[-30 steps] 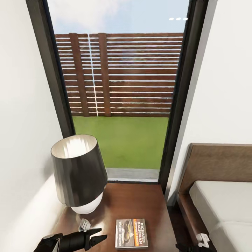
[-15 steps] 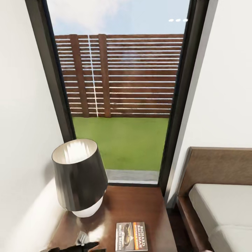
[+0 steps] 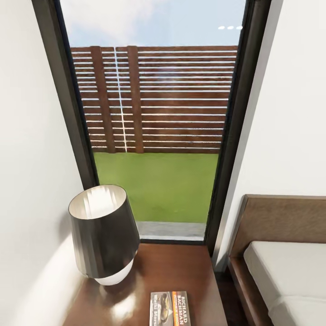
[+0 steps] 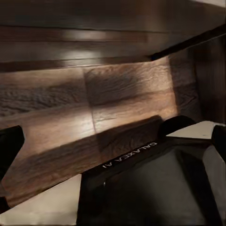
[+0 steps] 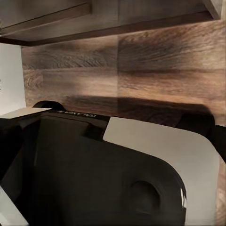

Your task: In the bedroom, move the book from the bed onto either nightstand, and place the two sandals side by side next to the bed.

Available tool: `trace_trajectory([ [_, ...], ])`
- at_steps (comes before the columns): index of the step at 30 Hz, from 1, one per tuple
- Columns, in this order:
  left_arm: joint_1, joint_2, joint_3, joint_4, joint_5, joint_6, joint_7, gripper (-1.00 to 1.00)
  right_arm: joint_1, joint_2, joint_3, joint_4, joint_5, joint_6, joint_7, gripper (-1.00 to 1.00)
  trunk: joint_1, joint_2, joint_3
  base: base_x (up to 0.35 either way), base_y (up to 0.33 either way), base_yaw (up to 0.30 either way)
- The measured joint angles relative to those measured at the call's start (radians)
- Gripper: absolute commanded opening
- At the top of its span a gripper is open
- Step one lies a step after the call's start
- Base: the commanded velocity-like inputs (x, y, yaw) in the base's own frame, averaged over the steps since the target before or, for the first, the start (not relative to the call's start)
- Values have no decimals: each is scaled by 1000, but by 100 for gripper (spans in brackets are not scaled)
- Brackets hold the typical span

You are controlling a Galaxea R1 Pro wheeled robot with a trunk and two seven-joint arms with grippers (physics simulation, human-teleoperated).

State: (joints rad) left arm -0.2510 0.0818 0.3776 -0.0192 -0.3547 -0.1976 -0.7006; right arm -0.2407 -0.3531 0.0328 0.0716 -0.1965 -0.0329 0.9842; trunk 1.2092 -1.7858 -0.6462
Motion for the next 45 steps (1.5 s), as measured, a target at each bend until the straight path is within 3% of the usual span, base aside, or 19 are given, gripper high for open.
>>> trace_trajectory([
  [3, 32, -7, 2, 0, -51, 1, 127, 100, 0, 1, 0, 1, 1, 4, -13, 100, -12, 21, 9, 0, 0, 0],
  [5, 41, -8, 2, 1, -75, 1, 218, 100, 0, 10, 0, 1, 0, 6, -59, 100, -19, 35, 16, 0, 0, 0],
  [7, 46, -8, 2, 2, -87, 1, 299, 100, 0, 39, 2, 1, 0, 6, -166, 100, -27, 49, 22, 0, 0, 0],
  [10, 52, -8, 2, 2, -92, 2, 339, 100, 0, 88, 1, 1, 1, 6, -269, 100, -38, 70, 31, 0, 0, 0],
  [13, 56, -8, 2, 2, -94, 2, 355, 100, 0, 122, 0, 1, 1, 6, -317, 100, -50, 91, 41, 0, 0, 0],
  [15, 56, -8, 2, 1, -94, 1, 358, 100, 0, 128, 0, 1, 2, 7, -325, 100, -54, 98, 44, 0, 0, 0],
  [37, 57, -14, 5, -1, -94, -2, 365, 100, 0, 136, 1, -1, 1, 1, -335, 100, -54, 98, 44, 0, 0, 0],
  [45, 57, -16, 5, -1, -94, -3, 365, 100, 0, 170, 0, -2, 1, 1, -335, 100, -54, 98, 44, 0, 0, 0],
])
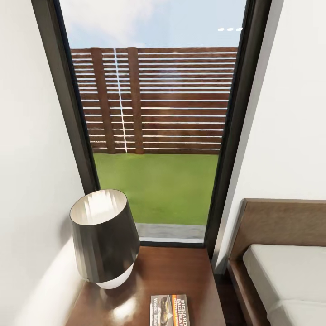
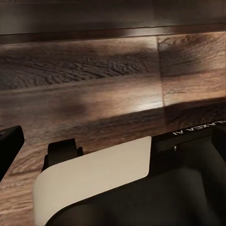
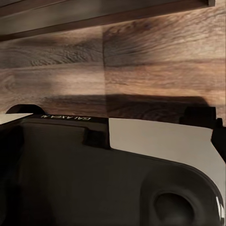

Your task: In the bedroom, move the book from the bed onto either nightstand, and place the two sandals side by side next to the bed.

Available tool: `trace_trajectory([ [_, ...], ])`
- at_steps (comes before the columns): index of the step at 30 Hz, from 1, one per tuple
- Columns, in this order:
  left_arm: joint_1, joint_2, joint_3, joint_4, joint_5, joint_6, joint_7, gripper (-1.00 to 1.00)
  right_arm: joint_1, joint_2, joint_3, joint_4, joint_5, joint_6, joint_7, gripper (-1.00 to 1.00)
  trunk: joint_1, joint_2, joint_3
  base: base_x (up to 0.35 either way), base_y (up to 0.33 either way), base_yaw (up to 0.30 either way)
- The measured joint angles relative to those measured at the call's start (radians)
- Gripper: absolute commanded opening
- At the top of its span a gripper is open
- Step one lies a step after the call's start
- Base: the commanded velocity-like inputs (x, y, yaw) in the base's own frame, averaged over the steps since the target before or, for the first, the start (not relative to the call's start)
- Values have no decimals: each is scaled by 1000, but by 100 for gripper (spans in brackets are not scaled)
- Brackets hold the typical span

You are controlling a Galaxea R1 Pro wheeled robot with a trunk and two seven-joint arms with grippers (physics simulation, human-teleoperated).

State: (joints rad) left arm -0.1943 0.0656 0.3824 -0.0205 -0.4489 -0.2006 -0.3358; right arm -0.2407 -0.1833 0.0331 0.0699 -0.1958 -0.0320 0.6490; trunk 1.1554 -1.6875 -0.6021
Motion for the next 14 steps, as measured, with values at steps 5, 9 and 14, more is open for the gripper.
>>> trace_trajectory([
  [5, 0, 0, 0, 0, 0, 0, 0, 100, 0, 3, 0, 0, 0, 0, 0, 100, 0, 0, 0, 0, 0, 0],
  [9, 0, 0, 0, 0, 0, 0, 0, 100, 0, 4, 0, 0, 0, 0, 0, 100, 0, 0, 0, 0, 0, 0],
  [14, 0, 0, 0, 0, 0, 0, 0, 100, 0, 4, 0, 0, 0, 0, 0, 100, 0, 0, 0, 0, 0, 0],
])
